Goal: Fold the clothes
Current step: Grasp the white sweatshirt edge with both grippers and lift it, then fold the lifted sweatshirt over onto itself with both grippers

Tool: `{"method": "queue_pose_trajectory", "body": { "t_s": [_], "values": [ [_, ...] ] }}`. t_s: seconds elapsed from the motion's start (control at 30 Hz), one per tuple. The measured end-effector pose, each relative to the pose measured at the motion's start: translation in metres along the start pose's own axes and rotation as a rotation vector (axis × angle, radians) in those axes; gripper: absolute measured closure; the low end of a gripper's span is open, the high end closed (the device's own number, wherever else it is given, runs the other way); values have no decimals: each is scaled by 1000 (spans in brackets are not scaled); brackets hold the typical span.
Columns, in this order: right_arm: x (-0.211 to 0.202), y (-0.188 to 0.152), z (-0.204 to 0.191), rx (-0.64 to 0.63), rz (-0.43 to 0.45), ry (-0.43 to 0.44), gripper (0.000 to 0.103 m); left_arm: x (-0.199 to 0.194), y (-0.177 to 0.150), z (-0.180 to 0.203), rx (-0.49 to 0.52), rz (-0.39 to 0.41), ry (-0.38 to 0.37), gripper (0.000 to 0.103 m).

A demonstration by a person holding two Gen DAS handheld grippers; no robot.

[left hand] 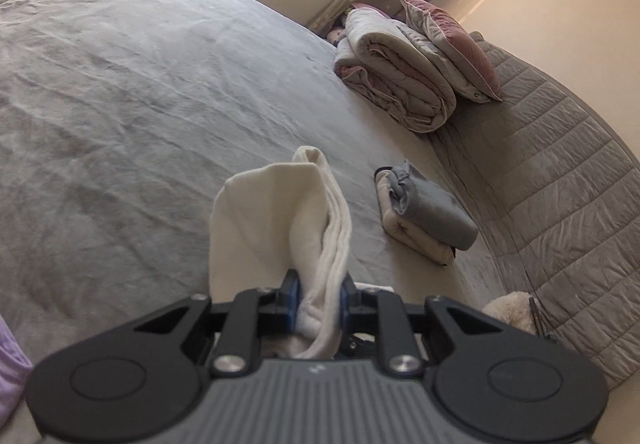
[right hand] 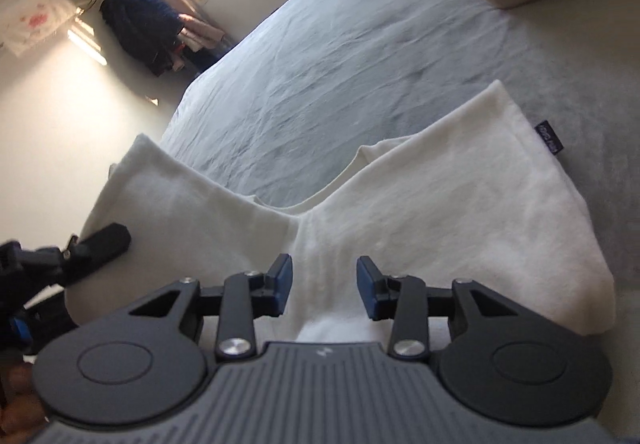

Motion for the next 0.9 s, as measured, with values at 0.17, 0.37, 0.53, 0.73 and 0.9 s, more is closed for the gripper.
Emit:
{"method": "queue_pose_trajectory", "body": {
  "t_s": [0.17, 0.37, 0.53, 0.73, 0.9],
  "values": [
    [-17, 21, 21, 165, 21, 25, 52, 26, -11, 13, -54, -63, -77, 81],
    [-33, 33, 53, 414, 29, 75, 50, 57, -25, 28, -120, -138, -170, 70],
    [-45, 36, 71, 547, 39, 71, 50, 73, -30, 34, -170, -175, -222, 70],
    [-55, 34, 74, 593, 40, 101, 48, 64, -23, 23, -137, -149, -204, 70],
    [-59, 32, 75, 608, 50, 108, 42, 58, -23, 8, -73, -132, -189, 70]
  ]
}}
Point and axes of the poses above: each gripper's, at about its wrist camera, not at the fingertips, and x roughly the way its jaws point, z to its right, y to its top, the point moved 4 cm from there along x, roughly the way its jaws point, and after that the axes turned 4 degrees about z, right-handed, at the moved point
